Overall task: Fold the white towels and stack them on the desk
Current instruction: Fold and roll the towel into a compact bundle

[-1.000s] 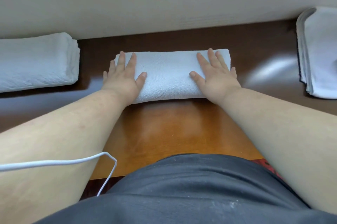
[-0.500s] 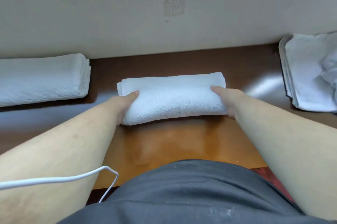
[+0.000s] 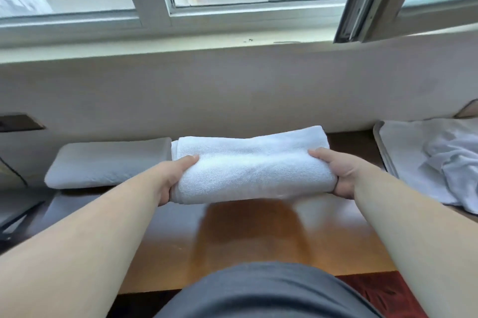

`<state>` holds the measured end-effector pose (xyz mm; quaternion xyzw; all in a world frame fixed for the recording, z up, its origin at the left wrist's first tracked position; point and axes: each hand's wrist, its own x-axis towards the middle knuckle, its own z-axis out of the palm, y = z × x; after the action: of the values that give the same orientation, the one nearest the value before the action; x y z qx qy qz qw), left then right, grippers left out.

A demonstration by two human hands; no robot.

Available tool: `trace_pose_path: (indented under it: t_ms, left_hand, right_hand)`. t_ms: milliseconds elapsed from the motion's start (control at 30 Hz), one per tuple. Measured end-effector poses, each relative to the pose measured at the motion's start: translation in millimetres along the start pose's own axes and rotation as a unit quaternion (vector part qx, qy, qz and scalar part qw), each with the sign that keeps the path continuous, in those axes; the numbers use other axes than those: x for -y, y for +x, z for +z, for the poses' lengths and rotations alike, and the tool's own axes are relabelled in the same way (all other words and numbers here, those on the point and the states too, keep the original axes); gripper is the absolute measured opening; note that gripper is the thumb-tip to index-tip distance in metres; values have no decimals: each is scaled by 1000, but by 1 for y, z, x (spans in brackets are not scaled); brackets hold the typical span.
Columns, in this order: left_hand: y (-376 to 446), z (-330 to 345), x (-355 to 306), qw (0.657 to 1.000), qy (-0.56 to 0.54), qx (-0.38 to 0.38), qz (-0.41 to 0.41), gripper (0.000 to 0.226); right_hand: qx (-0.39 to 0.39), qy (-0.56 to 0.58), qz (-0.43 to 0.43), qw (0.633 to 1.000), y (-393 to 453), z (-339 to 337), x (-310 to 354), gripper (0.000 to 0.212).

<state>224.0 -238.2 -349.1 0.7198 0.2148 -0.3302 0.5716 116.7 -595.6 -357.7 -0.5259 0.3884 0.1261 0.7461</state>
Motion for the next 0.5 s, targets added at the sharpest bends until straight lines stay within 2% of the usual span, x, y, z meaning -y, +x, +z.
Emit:
trace_pose_path:
  t_ms: [67,167,267,400,500]
  left_hand:
    - [-25,-10,-11,1000,0,-19,23,50]
    - [-61,-21,-26,999,-12,-30,40,55]
    - [-95,-27,-39,997,-24,-41,59,61]
    - [-141,-37,-49,990,-63,-77,96,60]
    - [-170,-50,-53,987,-59,-100,111,58]
  right_hand:
    - [23,-12,-23,999,-18,9,15,56]
    - [44,-20,-47,998,-43,20,41,48]
    - [57,-38,-71,995,-67,30,66,50]
    - [96,-60,-66,991,-98,41,88,44]
    - [95,-79,-74,990,-114,49,91,39]
